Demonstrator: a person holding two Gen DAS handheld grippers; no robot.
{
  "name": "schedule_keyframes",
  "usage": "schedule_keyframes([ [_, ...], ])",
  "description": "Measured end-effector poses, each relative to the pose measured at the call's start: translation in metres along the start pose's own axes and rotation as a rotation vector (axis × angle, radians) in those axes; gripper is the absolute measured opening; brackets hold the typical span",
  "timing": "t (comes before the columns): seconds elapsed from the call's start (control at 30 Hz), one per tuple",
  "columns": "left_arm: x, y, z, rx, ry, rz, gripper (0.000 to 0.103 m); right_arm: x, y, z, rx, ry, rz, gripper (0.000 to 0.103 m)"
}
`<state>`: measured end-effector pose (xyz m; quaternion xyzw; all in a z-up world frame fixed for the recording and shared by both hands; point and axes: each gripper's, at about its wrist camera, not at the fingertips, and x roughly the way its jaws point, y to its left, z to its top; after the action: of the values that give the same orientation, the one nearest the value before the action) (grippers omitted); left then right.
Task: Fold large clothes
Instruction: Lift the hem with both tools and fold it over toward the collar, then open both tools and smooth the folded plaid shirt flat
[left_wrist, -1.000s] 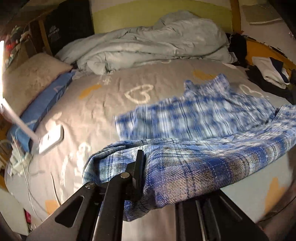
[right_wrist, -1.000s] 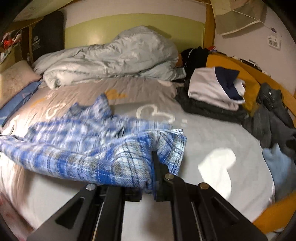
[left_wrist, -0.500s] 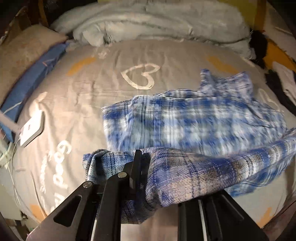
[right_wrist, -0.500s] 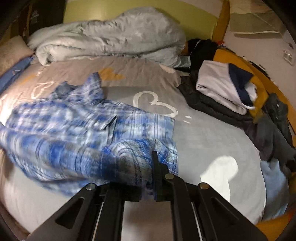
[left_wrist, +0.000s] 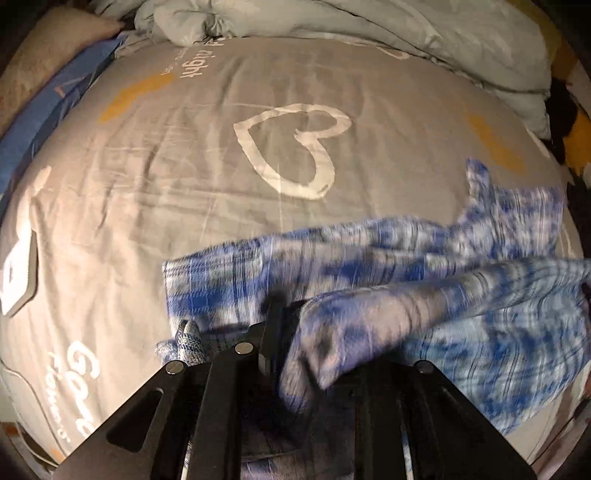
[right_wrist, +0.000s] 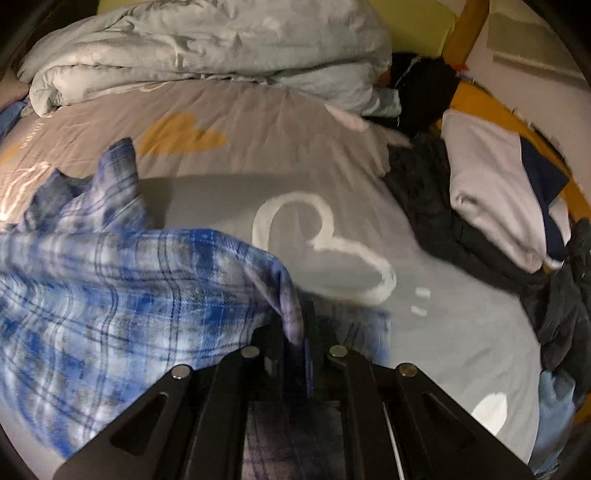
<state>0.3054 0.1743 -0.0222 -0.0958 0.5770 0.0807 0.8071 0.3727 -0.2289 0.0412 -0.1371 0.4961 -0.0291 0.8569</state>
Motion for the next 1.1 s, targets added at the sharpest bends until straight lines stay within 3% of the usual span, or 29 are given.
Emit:
schedule_keyframes([
  [0.13, 0.002, -0.001, 0.007, 0.002, -0.048, -0.02, 0.017, 0.005, -0.008, 0.0, 0.061, -0.029, 0.042, 0.006],
  [0.23, -0.006, -0.002, 0.008, 0.034, -0.124, -0.034, 0.024, 0.006, -0.018, -0.004, 0.097, -0.043, 0.082, 0.006],
  [0.27, -0.011, -0.001, 0.005, 0.036, -0.145, -0.018, 0.047, 0.004, -0.018, -0.006, 0.098, -0.052, 0.082, 0.008],
  [0.3, -0.019, 0.005, 0.002, 0.03, -0.18, -0.003, 0.076, -0.002, -0.02, -0.009, 0.098, -0.074, 0.077, 0.016],
  [0.33, -0.031, 0.009, -0.006, 0.017, -0.236, 0.004, 0.086, -0.013, -0.024, -0.012, 0.097, -0.114, 0.062, 0.034],
  [0.37, -0.043, 0.013, -0.013, 0.01, -0.287, -0.002, 0.09, -0.02, -0.025, -0.014, 0.098, -0.148, 0.054, 0.046],
  [0.4, -0.056, 0.016, -0.019, 0.011, -0.331, -0.016, 0.09, -0.036, -0.03, -0.018, 0.106, -0.208, 0.044, 0.067],
  [0.43, -0.067, 0.018, -0.024, 0.015, -0.358, -0.028, 0.091, -0.048, -0.034, -0.021, 0.115, -0.235, 0.049, 0.074],
  [0.5, -0.088, 0.019, -0.033, 0.018, -0.397, -0.046, 0.094, -0.066, -0.04, -0.025, 0.143, -0.246, 0.092, 0.078],
  [0.53, -0.097, 0.019, -0.04, 0.023, -0.419, -0.051, 0.095, -0.074, -0.042, -0.028, 0.161, -0.25, 0.121, 0.089],
  [0.6, -0.114, 0.012, -0.055, 0.048, -0.462, -0.052, 0.1, -0.092, -0.043, -0.039, 0.199, -0.275, 0.185, 0.102],
  [0.73, -0.125, -0.005, -0.087, 0.115, -0.472, -0.091, 0.102, -0.113, -0.025, -0.057, 0.173, -0.269, 0.271, 0.103],
  [0.83, -0.114, -0.019, -0.106, 0.131, -0.408, -0.128, 0.103, -0.111, -0.001, -0.067, 0.112, -0.239, 0.305, 0.103],
  [0.93, -0.092, -0.035, -0.116, 0.16, -0.339, -0.122, 0.103, -0.089, 0.019, -0.074, 0.066, -0.17, 0.288, 0.103],
  [1.07, -0.06, -0.044, -0.12, 0.179, -0.275, -0.065, 0.103, -0.047, 0.036, -0.083, 0.015, -0.053, 0.209, 0.103],
  [1.1, -0.05, -0.042, -0.118, 0.167, -0.255, -0.046, 0.103, -0.036, 0.037, -0.086, 0.015, -0.025, 0.225, 0.103],
])
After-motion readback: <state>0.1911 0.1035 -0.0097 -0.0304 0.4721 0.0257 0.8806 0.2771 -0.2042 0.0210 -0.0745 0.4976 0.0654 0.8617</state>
